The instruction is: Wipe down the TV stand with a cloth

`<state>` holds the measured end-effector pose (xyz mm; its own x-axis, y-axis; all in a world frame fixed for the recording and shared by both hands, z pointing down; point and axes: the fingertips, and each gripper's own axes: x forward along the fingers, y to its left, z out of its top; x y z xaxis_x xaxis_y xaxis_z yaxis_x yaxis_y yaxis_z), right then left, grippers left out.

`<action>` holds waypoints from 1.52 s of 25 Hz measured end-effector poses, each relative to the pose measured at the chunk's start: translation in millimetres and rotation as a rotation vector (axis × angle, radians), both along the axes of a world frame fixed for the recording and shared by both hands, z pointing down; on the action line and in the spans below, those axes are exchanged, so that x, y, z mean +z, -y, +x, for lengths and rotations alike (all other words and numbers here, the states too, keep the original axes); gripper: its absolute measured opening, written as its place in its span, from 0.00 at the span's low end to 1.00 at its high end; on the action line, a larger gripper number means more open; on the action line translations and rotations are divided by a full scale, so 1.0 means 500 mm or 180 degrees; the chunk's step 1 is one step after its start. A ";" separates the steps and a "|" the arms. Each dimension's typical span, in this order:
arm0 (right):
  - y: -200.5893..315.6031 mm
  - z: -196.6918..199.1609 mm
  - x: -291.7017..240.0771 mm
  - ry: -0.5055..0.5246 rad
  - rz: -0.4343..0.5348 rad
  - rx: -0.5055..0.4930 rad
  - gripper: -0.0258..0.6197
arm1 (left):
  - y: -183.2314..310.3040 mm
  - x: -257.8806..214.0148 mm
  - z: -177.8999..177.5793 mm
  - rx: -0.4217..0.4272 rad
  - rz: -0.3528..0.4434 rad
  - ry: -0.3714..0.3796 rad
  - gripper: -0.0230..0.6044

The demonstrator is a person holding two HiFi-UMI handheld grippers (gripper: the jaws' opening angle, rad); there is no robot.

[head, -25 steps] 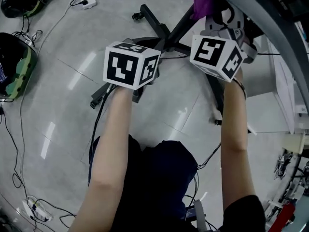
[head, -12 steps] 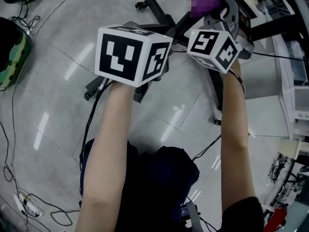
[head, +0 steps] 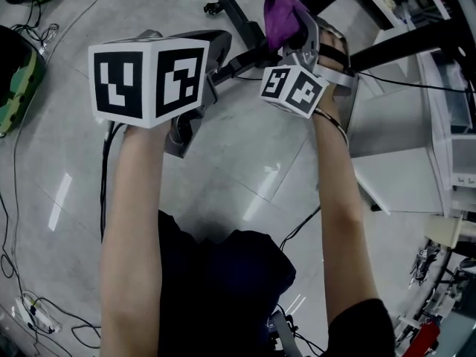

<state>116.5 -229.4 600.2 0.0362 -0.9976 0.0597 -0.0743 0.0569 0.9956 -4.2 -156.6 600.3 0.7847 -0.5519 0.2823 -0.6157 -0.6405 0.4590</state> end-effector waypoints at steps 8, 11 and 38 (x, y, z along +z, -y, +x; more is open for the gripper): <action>0.004 0.007 0.171 0.0023 -0.0491 0.0132 0.16 | -0.002 -0.021 -0.028 -0.0105 0.0017 -0.0120 0.05; 0.007 0.006 0.218 0.0051 -0.0658 0.0181 0.16 | -0.007 -0.024 -0.024 -0.0048 0.0069 -0.0074 0.05; -0.058 0.112 -0.078 0.0536 0.0262 0.0206 0.16 | -0.034 -0.005 0.062 0.0258 0.0024 0.0005 0.05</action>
<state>172.5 -200.5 561.1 0.0970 -0.9952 -0.0114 -0.2412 -0.0346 0.9699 26.9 -139.6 597.5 0.8264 -0.4888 0.2795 -0.5624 -0.6917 0.4531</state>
